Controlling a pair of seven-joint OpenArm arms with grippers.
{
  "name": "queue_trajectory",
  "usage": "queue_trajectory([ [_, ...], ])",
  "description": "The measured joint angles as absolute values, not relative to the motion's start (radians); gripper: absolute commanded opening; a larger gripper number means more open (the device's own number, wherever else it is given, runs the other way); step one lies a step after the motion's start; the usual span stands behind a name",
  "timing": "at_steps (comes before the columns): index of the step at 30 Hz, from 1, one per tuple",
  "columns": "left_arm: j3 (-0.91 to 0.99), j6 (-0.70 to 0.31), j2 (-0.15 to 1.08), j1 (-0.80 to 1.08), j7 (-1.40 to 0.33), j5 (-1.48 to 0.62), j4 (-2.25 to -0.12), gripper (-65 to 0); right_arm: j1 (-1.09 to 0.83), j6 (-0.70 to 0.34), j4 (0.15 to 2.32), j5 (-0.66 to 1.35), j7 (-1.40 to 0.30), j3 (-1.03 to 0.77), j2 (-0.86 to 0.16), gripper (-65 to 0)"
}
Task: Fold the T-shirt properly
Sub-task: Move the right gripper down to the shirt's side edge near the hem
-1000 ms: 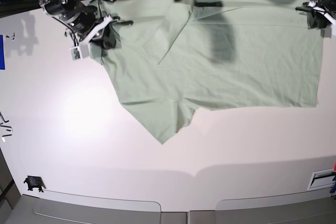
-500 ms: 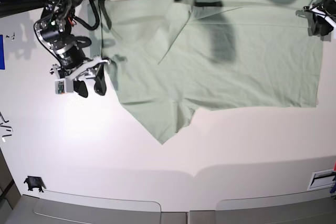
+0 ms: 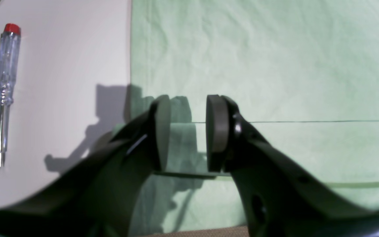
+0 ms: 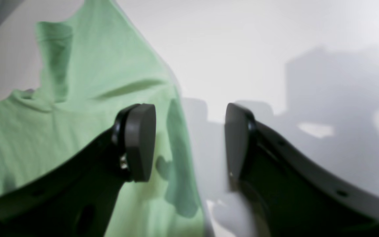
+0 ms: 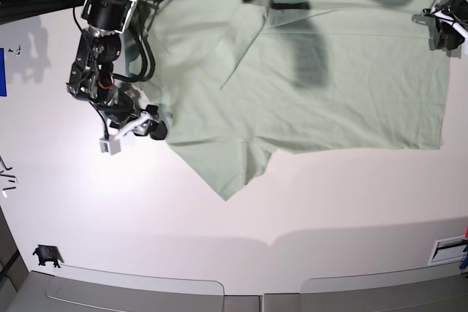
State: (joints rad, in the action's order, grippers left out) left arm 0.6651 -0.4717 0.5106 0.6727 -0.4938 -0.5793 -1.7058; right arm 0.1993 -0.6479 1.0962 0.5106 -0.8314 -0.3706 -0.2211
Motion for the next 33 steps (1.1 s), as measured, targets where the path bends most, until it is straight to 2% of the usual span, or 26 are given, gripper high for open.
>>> queue_trajectory([
  [5, 0.665, -0.472, 0.510, 0.673, -0.494, -0.580, -1.706, -48.1, 0.280, -0.652, 0.989, 0.525, -0.865, -0.290, -0.225, -33.3],
  [11, 0.665, -0.472, 0.510, 0.673, -0.494, -0.580, -1.706, -48.1, 0.283, -0.659, 0.977, 0.529, -0.888, -0.229, -0.222, -34.6],
  [13, 0.665, -0.472, 0.510, 0.673, -0.494, -0.580, -1.706, -48.1, 0.283, -0.659, 0.977, 0.529, -0.891, -0.229, -0.222, -40.6],
  [17, 0.665, -0.472, 0.510, 0.673, -0.494, -0.580, -1.706, -48.1, 0.280, -0.658, 0.975, 0.525, -0.906, -0.229, -0.224, -65.0],
  [22, 0.665, -0.472, 0.510, 0.655, -0.497, -0.560, -1.706, -43.2, 0.280, -0.658, 0.975, 0.525, -0.906, -0.229, -0.224, -65.0],
  [29, 0.665, -0.475, 0.513, 0.508, -0.496, -0.515, -1.688, -43.2, 0.281, -0.658, 0.974, 0.525, -0.899, -0.229, -0.221, -65.0],
  [33, 0.664, -0.424, 0.521, 0.370, -0.493, -0.548, -1.569, -43.2, 0.281, -0.658, 0.974, 0.525, -0.899, -0.229, -0.221, -65.0],
])
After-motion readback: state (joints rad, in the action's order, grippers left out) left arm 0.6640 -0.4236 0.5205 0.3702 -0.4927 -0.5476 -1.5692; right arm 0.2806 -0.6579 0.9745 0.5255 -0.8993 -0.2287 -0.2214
